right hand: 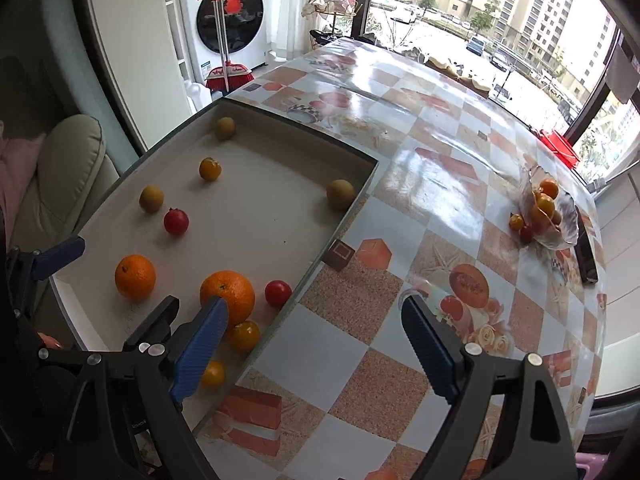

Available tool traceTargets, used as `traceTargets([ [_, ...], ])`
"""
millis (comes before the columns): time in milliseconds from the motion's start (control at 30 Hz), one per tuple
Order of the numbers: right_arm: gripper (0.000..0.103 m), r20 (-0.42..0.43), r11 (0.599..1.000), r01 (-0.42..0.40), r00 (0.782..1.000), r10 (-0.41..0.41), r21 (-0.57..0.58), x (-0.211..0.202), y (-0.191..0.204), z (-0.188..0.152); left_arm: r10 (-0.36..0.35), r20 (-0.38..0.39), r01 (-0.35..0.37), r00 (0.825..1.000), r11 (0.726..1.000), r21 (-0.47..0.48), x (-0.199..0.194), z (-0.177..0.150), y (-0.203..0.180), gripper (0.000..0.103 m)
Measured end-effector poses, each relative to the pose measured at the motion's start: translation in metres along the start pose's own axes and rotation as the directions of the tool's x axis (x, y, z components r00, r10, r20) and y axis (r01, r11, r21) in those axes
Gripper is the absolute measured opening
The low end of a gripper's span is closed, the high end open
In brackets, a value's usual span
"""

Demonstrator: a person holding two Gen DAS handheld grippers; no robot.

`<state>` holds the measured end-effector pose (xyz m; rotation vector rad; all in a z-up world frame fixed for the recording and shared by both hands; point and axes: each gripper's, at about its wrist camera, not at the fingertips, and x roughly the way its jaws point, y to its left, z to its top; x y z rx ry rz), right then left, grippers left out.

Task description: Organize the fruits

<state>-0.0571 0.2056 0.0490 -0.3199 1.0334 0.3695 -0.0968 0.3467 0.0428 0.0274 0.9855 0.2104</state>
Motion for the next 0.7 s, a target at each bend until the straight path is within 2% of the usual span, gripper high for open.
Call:
traceTargets([
  [167,0.09,0.003,1.0,0.0,1.0,0.0,0.003,-0.003,0.001,-0.002,0.005,0.003,-0.005,1.0,1.0,0.008,-0.004,-0.001,-0.003,0.103],
  [500,0.091,0.0,0.998,-0.056,0.998,0.056,-0.002,-0.009,0.003,-0.008,0.017,-0.005,-0.017,1.0,1.0,0.01,-0.009,-0.005,-0.004,0.103],
  [700,0.091,0.009,0.996,-0.085,0.996,0.085,0.009,-0.015,0.001,-0.012,0.009,0.036,-0.01,0.999,1.0,0.026,-0.02,-0.007,-0.006,0.103],
])
